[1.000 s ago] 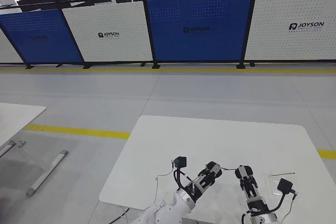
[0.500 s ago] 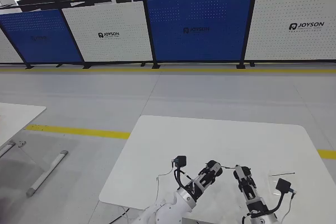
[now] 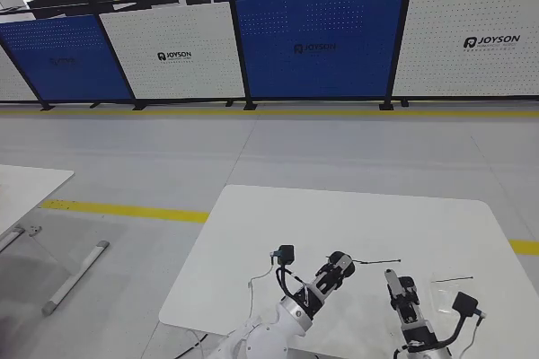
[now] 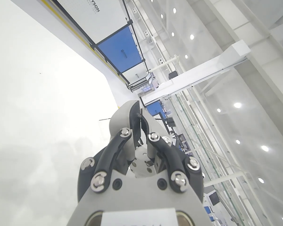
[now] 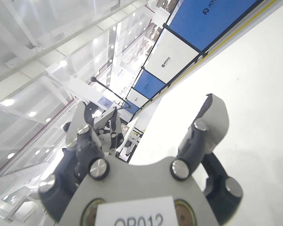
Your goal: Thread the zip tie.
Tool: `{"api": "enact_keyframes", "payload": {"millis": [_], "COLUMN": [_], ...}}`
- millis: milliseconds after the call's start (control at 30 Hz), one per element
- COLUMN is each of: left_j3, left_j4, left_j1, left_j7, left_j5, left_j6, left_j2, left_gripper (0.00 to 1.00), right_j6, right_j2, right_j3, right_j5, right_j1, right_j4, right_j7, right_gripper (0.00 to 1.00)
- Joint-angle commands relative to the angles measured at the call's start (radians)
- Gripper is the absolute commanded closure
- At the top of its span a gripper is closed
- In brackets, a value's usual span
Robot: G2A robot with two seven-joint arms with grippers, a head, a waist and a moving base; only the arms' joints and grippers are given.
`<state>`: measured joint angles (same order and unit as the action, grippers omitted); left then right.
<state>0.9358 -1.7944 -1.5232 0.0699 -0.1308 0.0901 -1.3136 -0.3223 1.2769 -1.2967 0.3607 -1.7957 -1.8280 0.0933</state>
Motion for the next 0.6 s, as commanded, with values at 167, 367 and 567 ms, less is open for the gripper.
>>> {"api": "enact_keyframes", "payload": {"millis": [167,367,567], "left_j3": [0.032,0.058,0.058], "left_j4": [-0.026,-0.044,-0.044], "left_j1": [-0.010,-0.009,-0.009], "left_j7": [0.053,-0.019,-0.019], "left_j5": [0.122,0.264,0.264], "left_j6": [-0.026,-0.067,-0.067], "left_j2": [-0.006,-0.006,-0.006], "left_gripper": [1.00,1.00,1.00], "right_j6": [-0.018,-0.018,-0.018], "right_j2": [-0.015,-0.025,-0.025], "right_j3": [-0.021,-0.009,-0.009], "right_j5": [0.155,0.286,0.286], "right_j1": [0.023,0.022,0.022], "right_j4": [-0.002,0.024,0.024], "right_j7": [-0.025,0.062,0.062], "right_gripper": [0.00,0.00,0.00]}}
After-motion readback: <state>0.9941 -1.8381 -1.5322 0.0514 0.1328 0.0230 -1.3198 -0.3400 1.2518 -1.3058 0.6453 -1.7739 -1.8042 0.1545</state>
